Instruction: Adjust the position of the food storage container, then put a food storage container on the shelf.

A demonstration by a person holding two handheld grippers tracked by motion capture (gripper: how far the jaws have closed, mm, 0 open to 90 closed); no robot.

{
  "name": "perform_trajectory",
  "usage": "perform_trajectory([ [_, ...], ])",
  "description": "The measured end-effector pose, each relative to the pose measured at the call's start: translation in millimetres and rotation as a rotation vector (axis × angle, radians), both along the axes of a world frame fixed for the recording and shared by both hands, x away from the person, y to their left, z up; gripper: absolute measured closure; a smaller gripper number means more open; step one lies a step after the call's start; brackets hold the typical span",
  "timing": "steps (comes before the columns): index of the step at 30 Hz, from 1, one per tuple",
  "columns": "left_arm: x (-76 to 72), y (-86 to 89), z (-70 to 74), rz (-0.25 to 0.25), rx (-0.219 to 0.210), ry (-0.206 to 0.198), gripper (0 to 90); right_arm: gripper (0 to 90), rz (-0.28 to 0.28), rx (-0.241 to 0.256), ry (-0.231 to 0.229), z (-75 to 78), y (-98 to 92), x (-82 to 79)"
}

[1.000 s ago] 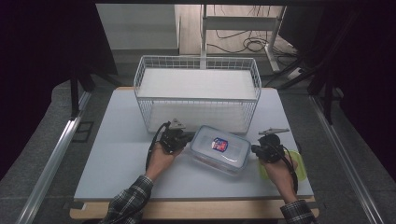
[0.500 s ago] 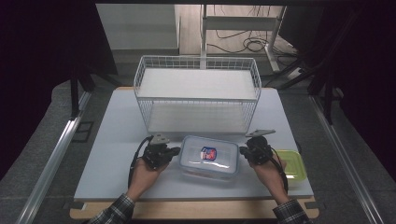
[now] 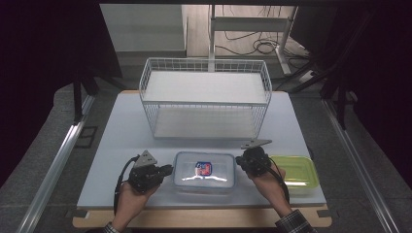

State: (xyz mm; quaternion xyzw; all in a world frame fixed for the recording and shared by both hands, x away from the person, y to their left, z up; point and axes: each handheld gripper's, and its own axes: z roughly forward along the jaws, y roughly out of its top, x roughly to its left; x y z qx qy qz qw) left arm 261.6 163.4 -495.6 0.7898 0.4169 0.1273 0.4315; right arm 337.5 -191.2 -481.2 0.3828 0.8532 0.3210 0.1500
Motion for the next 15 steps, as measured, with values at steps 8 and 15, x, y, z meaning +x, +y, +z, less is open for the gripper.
perform_trajectory([
  [8, -0.1, 8.1, -0.9, 0.051, 0.049, -0.036, 35.5, 55.3, -0.03, 0.056, -0.065, 10.8, -23.9, -9.1],
  [15, 0.4, 14.7, 0.8, 0.035, 0.012, -0.008, 16.5, 44.2, -0.021, 0.08, -0.082, 16.1, -34.8, -19.2],
])
